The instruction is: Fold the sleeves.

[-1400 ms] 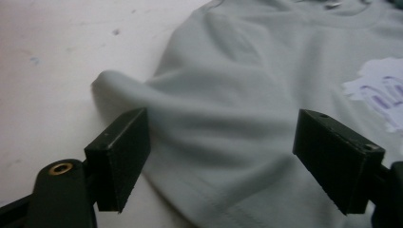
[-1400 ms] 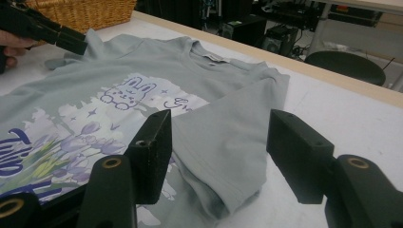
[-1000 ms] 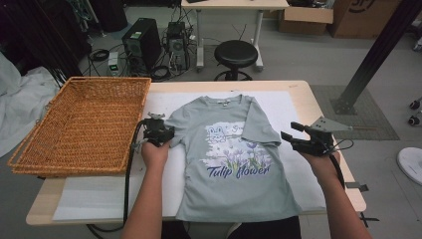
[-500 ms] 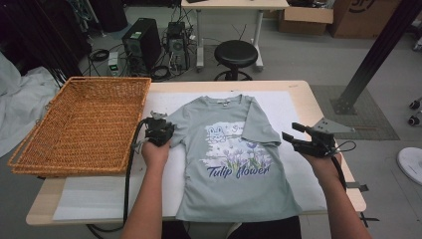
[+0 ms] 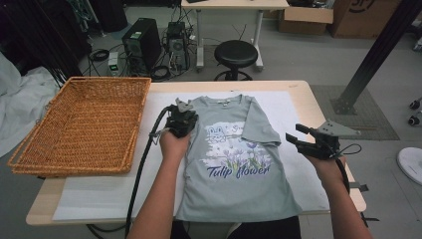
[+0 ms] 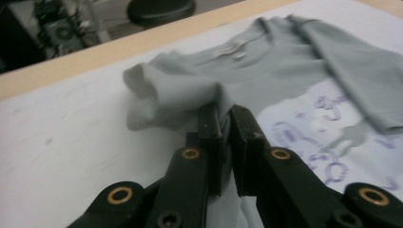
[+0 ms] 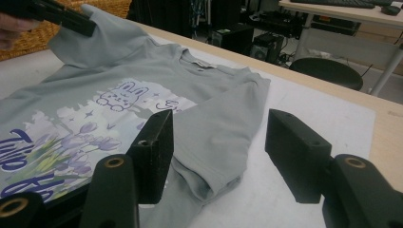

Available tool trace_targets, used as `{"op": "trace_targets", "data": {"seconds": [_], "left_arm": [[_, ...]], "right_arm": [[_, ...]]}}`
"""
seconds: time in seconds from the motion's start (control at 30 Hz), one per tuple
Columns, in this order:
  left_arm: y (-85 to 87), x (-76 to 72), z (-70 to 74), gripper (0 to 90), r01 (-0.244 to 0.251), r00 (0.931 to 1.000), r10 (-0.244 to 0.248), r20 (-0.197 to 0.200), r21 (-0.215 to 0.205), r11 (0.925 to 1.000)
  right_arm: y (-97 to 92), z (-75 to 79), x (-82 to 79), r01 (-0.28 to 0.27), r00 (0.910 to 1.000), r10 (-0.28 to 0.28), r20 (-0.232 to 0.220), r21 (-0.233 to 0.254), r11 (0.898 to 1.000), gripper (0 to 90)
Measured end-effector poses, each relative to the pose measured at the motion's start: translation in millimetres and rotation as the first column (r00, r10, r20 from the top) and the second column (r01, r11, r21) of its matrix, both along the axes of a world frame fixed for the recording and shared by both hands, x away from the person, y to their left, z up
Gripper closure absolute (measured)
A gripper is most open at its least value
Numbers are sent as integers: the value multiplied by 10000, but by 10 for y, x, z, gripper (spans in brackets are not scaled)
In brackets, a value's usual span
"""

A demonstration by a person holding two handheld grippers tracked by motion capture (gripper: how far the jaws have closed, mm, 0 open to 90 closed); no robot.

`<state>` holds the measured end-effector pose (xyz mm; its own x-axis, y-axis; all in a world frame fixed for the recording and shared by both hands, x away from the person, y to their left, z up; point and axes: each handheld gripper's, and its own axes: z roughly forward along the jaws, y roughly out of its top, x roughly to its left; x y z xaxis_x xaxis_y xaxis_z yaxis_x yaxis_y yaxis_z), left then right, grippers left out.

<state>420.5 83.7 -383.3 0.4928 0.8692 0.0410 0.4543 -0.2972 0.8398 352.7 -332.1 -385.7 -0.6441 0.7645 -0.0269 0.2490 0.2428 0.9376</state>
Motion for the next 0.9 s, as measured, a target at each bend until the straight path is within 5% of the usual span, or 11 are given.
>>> {"op": "trace_targets", "data": {"seconds": [0.13, 0.33, 0.47, 0.73, 0.83, 0.9], "left_arm": [[-152, -56, 81, 652, 662, 9972, -656, 345, -161, 9977], [-23, -82, 163, 521, 602, 9969, -565, 547, -698, 9957], [66, -56, 145, 348, 754, 9971, -735, 218, -1080, 9913], [-49, 39, -30, 325, 1275, 9912, -1304, -232, -989, 9869], [-75, 70, -162, 323, 1378, 9868, -1420, -780, -570, 9888], [-59, 49, -261, 304, 1417, 9828, -1486, -1098, -677, 9876]], "right_arm": [[-9, 1, -10, 29, 10000, -29, -1, -19, 10000, 424], [15, 20, -4, -5, 10000, 5, 17, 14, 10000, 416], [48, 39, 11, -59, 10000, 59, 62, 58, 10000, 410], [61, 12, -14, -45, 10000, 45, -10, 14, 10000, 409], [36, 11, -32, 43, 10000, -43, -22, 107, 9999, 409], [27, 26, -44, 61, 10000, -61, 13, 117, 9999, 408]]}}
